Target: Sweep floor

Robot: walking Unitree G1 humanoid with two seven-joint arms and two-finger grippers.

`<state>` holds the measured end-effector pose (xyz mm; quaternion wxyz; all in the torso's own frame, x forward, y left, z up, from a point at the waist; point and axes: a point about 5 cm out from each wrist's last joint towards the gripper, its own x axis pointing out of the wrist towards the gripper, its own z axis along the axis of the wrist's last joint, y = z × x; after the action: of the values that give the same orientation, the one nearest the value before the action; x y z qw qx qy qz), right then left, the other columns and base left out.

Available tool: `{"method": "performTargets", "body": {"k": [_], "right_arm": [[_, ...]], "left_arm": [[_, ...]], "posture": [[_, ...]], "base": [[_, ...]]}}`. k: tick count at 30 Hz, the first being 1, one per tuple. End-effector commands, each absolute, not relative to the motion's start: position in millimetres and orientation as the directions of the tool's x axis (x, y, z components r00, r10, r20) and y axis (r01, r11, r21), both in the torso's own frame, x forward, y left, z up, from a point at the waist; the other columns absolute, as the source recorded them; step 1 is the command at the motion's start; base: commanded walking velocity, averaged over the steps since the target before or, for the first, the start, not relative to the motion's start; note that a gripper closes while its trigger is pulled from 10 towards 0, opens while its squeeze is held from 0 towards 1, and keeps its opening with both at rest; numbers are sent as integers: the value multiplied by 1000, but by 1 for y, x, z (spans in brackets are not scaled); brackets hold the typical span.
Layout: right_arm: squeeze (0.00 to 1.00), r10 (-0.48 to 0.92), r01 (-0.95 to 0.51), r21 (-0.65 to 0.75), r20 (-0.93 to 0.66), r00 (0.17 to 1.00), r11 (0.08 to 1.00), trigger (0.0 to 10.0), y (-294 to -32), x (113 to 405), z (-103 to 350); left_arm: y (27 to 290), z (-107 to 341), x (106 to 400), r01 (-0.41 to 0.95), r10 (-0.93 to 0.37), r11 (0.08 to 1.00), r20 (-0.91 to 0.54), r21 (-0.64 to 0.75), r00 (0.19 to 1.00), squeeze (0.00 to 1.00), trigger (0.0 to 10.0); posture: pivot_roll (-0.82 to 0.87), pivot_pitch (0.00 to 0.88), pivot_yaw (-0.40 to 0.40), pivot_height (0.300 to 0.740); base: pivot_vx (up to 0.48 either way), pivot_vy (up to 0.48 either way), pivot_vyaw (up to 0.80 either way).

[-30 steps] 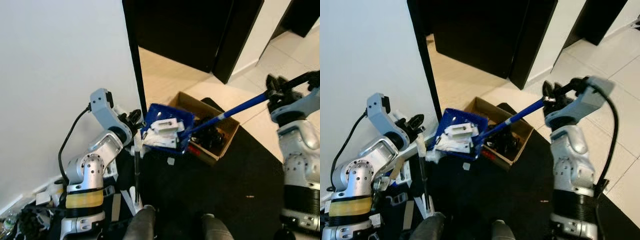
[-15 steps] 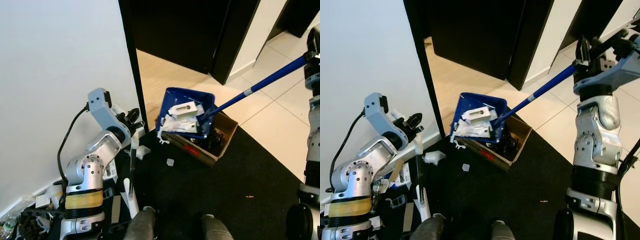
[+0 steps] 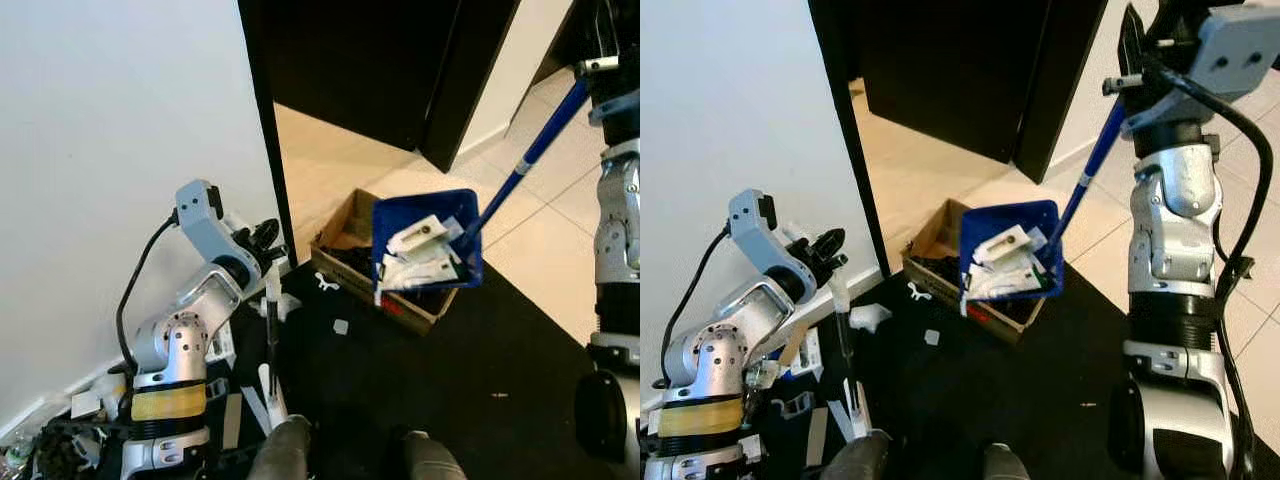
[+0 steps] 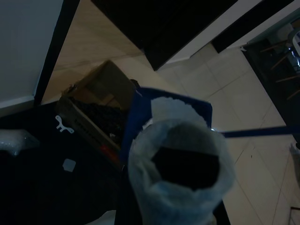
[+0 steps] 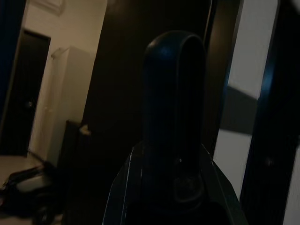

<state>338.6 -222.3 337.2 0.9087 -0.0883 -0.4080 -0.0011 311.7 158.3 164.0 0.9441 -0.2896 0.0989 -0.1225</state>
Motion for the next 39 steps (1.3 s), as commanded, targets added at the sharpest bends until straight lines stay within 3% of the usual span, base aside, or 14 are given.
{"method": "performTargets", "body": {"k": [1,7,19,39], "right_arm": [[0,72,129,-182,803,591,975,10000,-223,332,352],[0,75,221,-231,833,548,948,10000,-220,336,357],[0,103,224,-267,826,554,937,10000,-217,346,351],[0,299,216,-458,804,513,862,10000,-186,361,356]], "left_arm": [[159,162,310,174,-286,796,-108,-580,952,0,10000],[159,163,310,183,-293,796,-102,-577,951,0,10000],[158,163,309,190,-300,794,-100,-577,949,0,10000],[160,164,304,184,-290,792,-94,-582,953,0,10000]], "posture": [[123,68,34,740],[128,68,41,740],[130,76,41,740],[154,94,28,740]], "base": [[0,0,0],[0,0,0],[0,0,0],[0,0,0]]}}
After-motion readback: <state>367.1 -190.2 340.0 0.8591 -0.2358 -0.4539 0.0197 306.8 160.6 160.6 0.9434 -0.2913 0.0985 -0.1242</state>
